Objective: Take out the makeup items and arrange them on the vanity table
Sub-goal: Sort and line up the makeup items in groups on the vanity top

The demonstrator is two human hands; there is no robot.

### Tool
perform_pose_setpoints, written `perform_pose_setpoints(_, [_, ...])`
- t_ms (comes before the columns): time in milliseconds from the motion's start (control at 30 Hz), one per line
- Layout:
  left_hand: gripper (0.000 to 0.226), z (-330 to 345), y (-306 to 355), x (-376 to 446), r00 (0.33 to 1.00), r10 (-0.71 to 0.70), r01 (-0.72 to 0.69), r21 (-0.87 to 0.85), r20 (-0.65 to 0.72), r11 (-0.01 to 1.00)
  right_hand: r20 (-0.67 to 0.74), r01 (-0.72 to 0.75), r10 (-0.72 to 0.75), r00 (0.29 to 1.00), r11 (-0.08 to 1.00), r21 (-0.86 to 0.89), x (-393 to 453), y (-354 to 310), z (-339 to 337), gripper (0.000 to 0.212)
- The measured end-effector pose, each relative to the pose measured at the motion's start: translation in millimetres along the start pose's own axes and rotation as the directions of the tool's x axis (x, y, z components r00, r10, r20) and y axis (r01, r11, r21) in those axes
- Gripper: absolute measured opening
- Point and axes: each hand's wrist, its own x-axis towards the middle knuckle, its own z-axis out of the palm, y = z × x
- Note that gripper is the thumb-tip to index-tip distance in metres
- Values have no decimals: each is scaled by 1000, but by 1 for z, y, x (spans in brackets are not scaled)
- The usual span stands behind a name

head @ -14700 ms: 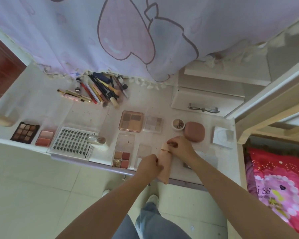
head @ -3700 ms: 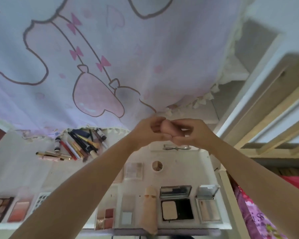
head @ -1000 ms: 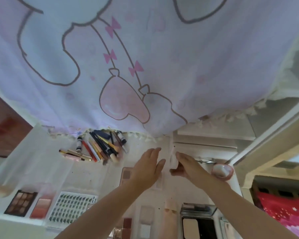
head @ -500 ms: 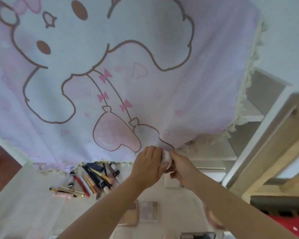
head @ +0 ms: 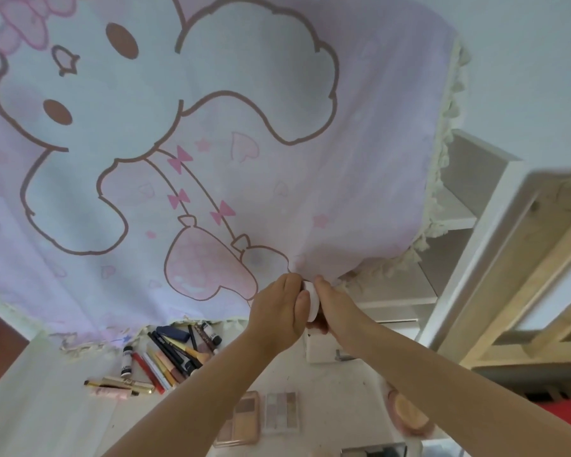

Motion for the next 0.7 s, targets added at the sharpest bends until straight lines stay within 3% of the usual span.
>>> perform_pose_setpoints(167, [73, 7, 1, -4, 998, -58, 58, 11, 27, 998, -5, -45, 45, 999, 999, -30, -2, 5, -2, 49])
perform_pose_setpoints(267, [61, 8, 3, -4, 998, -63, 63, 9, 28, 998, 63, -85, 81, 995, 995, 52, -3, 5, -5, 50])
perform_pose_setpoints(333, [65, 7, 3, -3, 997, -83, 83, 8, 9, 997, 71, -118, 112, 991, 989, 89, -3, 1, -6, 49])
perform_pose_setpoints(533, [71, 12, 1, -5, 998, -64, 64, 33, 13, 997, 76, -208, 222, 972, 966, -152, 3, -6, -7, 53])
perform_pose_setpoints(700, [65, 17, 0, -7, 994, -107, 107, -28, 21, 994, 5, -224, 228, 974, 957, -182, 2, -6, -3, 44])
